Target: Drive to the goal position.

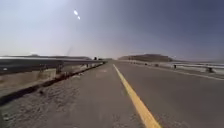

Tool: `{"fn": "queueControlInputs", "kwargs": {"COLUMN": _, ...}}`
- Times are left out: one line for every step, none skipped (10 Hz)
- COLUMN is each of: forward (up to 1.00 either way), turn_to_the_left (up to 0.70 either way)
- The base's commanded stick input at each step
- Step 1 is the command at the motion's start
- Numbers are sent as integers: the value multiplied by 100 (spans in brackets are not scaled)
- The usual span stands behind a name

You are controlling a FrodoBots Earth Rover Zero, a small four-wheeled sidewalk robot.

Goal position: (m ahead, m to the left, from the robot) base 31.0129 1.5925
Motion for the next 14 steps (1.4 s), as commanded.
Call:
{"fn": "queueControlInputs", "kwargs": {"forward": 50, "turn_to_the_left": 0}}
{"fn": "queueControlInputs", "kwargs": {"forward": 50, "turn_to_the_left": 0}}
{"fn": "queueControlInputs", "kwargs": {"forward": 50, "turn_to_the_left": 0}}
{"fn": "queueControlInputs", "kwargs": {"forward": 50, "turn_to_the_left": 0}}
{"fn": "queueControlInputs", "kwargs": {"forward": 50, "turn_to_the_left": 0}}
{"fn": "queueControlInputs", "kwargs": {"forward": 50, "turn_to_the_left": 0}}
{"fn": "queueControlInputs", "kwargs": {"forward": 50, "turn_to_the_left": 0}}
{"fn": "queueControlInputs", "kwargs": {"forward": 50, "turn_to_the_left": 0}}
{"fn": "queueControlInputs", "kwargs": {"forward": 50, "turn_to_the_left": 0}}
{"fn": "queueControlInputs", "kwargs": {"forward": 50, "turn_to_the_left": 0}}
{"fn": "queueControlInputs", "kwargs": {"forward": 50, "turn_to_the_left": 0}}
{"fn": "queueControlInputs", "kwargs": {"forward": 50, "turn_to_the_left": 0}}
{"fn": "queueControlInputs", "kwargs": {"forward": 50, "turn_to_the_left": 0}}
{"fn": "queueControlInputs", "kwargs": {"forward": 50, "turn_to_the_left": 0}}
